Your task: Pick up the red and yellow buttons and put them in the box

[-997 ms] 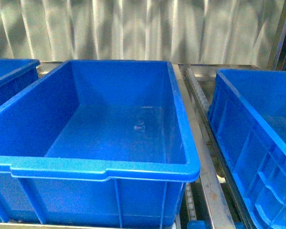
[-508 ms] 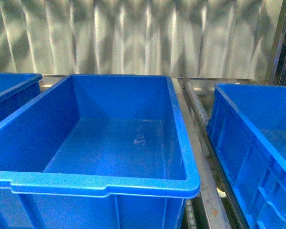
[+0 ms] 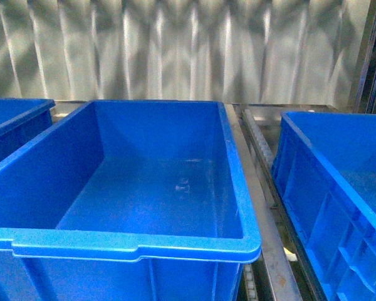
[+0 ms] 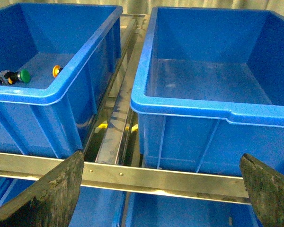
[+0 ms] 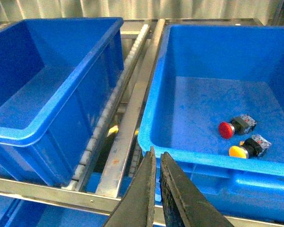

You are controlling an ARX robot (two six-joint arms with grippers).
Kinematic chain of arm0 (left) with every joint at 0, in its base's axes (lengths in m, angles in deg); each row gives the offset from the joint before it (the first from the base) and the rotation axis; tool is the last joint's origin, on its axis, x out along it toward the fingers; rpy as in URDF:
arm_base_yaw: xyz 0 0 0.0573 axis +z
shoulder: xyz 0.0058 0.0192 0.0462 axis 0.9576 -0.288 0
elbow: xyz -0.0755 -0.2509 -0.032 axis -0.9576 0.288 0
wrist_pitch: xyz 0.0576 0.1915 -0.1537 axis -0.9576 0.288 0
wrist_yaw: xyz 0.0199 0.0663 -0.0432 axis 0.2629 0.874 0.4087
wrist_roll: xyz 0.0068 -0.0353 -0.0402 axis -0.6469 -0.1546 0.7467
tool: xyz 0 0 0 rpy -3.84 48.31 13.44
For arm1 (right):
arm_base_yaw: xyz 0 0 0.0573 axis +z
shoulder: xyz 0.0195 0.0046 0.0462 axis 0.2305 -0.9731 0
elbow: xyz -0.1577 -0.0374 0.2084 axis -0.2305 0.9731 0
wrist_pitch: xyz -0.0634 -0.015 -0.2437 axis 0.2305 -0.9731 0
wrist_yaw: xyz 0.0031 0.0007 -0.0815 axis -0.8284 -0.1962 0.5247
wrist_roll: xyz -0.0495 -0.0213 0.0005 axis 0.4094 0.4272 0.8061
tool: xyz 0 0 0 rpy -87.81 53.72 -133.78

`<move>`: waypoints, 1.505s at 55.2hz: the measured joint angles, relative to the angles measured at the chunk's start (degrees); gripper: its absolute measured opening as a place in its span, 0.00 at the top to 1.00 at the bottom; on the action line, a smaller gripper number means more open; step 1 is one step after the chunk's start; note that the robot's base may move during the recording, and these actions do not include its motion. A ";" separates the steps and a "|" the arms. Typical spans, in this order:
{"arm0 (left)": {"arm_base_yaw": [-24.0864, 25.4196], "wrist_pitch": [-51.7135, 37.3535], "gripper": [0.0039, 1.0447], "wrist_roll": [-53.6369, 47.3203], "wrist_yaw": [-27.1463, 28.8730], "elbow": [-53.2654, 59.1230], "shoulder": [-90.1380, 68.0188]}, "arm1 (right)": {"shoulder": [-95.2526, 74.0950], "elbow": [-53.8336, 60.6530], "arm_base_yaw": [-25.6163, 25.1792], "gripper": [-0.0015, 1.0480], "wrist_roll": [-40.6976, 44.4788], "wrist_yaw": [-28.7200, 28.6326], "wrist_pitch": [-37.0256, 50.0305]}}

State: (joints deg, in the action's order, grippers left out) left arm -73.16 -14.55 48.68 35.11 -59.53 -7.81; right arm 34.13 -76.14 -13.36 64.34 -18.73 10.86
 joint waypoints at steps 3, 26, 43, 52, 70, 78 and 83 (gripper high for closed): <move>0.00 0.00 0.07 0.00 0.00 0.00 0.00 | 0.96 0.94 0.00 0.97 0.00 0.00 0.11; 0.00 0.00 0.07 0.00 0.00 0.00 0.00 | 6.43 5.51 0.00 0.97 0.00 -0.02 -0.50; 0.00 0.00 0.07 0.00 0.00 0.00 0.00 | 15.32 6.82 0.00 0.97 0.00 0.09 -8.04; 0.00 0.00 0.07 0.00 0.02 0.00 0.00 | 17.53 7.98 0.00 0.97 0.02 -0.02 -8.00; 0.00 0.00 0.07 -0.02 0.00 0.00 0.00 | 17.68 7.98 0.00 0.46 0.13 -0.02 -8.02; 0.00 0.00 0.07 0.00 0.00 0.00 0.00 | 17.68 7.98 0.00 0.21 0.13 -0.02 -8.02; 0.00 0.00 0.07 0.00 0.00 0.00 0.00 | 17.68 7.98 0.00 0.06 0.11 -0.02 -8.02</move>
State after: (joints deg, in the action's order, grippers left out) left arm -73.16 -14.55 48.68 35.11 -59.53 -7.81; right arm 51.81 -68.16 -13.36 64.45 -18.75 2.84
